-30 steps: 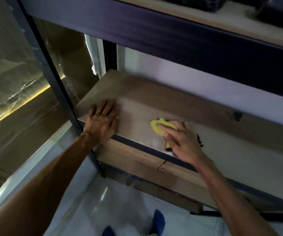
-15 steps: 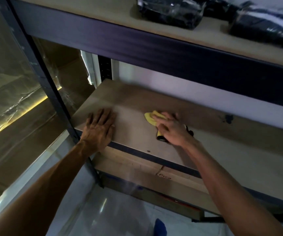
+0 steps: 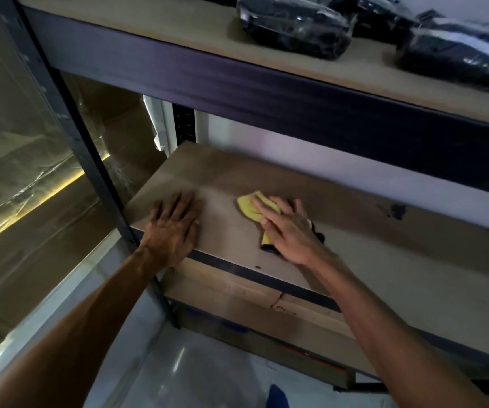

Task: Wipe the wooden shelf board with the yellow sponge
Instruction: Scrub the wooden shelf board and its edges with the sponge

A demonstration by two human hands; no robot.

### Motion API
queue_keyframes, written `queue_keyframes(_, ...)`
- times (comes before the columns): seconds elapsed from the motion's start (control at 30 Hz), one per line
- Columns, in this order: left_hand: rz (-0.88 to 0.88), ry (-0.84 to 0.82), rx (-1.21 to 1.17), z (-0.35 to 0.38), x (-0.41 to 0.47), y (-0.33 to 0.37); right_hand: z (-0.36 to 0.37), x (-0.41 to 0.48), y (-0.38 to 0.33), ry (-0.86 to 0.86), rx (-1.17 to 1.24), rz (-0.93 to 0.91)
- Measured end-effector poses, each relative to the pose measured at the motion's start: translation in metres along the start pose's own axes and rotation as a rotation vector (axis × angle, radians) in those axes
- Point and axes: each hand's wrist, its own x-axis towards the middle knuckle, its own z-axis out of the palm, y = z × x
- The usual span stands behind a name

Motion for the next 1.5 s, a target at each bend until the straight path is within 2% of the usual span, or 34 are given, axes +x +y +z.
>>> queue_keyframes(0.07, -0.008, -0.002, -0.003, -0.001, 0.0, 0.0, 0.009, 0.002, 0.002, -0.085, -0.062, 0.06)
queue_keyframes(0.1, -0.006, 0.002, -0.009, -0.001, 0.0, 0.0, 0.014, -0.004, -0.005, -0.095, -0.05, 0.016)
queue_keyframes(0.23, 0.037, 0.025, -0.026, 0.0, -0.007, -0.003, 0.028, -0.044, -0.038, -0.066, 0.015, -0.361)
queue_keyframes(0.33, 0.04, 0.029, -0.016, 0.001, -0.007, -0.004, 0.019, -0.046, -0.037, -0.114, 0.122, -0.466)
queue_keyframes(0.4, 0.031, 0.029, -0.021, 0.0, -0.006, -0.003, 0.008, -0.029, -0.025, -0.066, 0.2, -0.364)
queue_keyframes(0.47, 0.029, 0.018, -0.021, -0.002, -0.005, -0.001, -0.002, 0.001, -0.006, 0.016, 0.204, -0.172)
queue_keyframes(0.53, 0.026, 0.005, -0.023, -0.003, -0.006, 0.0, -0.002, 0.029, 0.01, -0.01, 0.127, 0.074)
queue_keyframes(0.6, 0.015, 0.023, -0.035, -0.004, -0.008, 0.0, 0.008, 0.04, 0.006, -0.063, -0.02, 0.17)
queue_keyframes(0.67, 0.024, 0.041, -0.057, -0.004, -0.008, 0.0, 0.017, 0.031, -0.009, -0.074, -0.033, 0.105)
queue_keyframes(0.83, 0.029, 0.062, -0.057, 0.003, -0.006, -0.003, 0.03, -0.02, -0.051, -0.036, 0.078, -0.303)
queue_keyframes(0.9, 0.038, 0.074, -0.038, 0.003, -0.006, -0.003, 0.023, -0.03, -0.057, -0.031, 0.146, -0.389)
queue_keyframes(0.97, 0.05, 0.084, -0.026, 0.003, -0.006, -0.004, 0.012, -0.021, -0.05, 0.032, 0.217, -0.319)
queue_keyframes(1.07, 0.041, 0.066, -0.039, 0.004, -0.006, -0.005, -0.001, 0.016, -0.026, 0.155, 0.187, -0.018)
queue_keyframes(1.13, 0.028, 0.05, -0.035, 0.004, -0.004, -0.005, 0.0, 0.038, -0.014, 0.058, 0.048, 0.188)
queue_keyframes(1.2, 0.023, 0.042, -0.04, 0.003, -0.004, -0.004, 0.009, 0.041, -0.015, -0.025, -0.007, 0.275)
queue_keyframes(1.27, 0.029, 0.049, -0.041, 0.002, -0.005, -0.003, 0.017, 0.026, -0.029, -0.029, -0.007, 0.19)
queue_keyframes(1.4, 0.032, 0.044, -0.036, 0.001, -0.006, -0.002, 0.026, -0.024, -0.057, -0.016, 0.073, -0.283)
queue_keyframes(1.5, 0.027, 0.041, -0.033, 0.001, -0.005, -0.001, 0.017, -0.038, -0.052, -0.108, 0.186, -0.465)
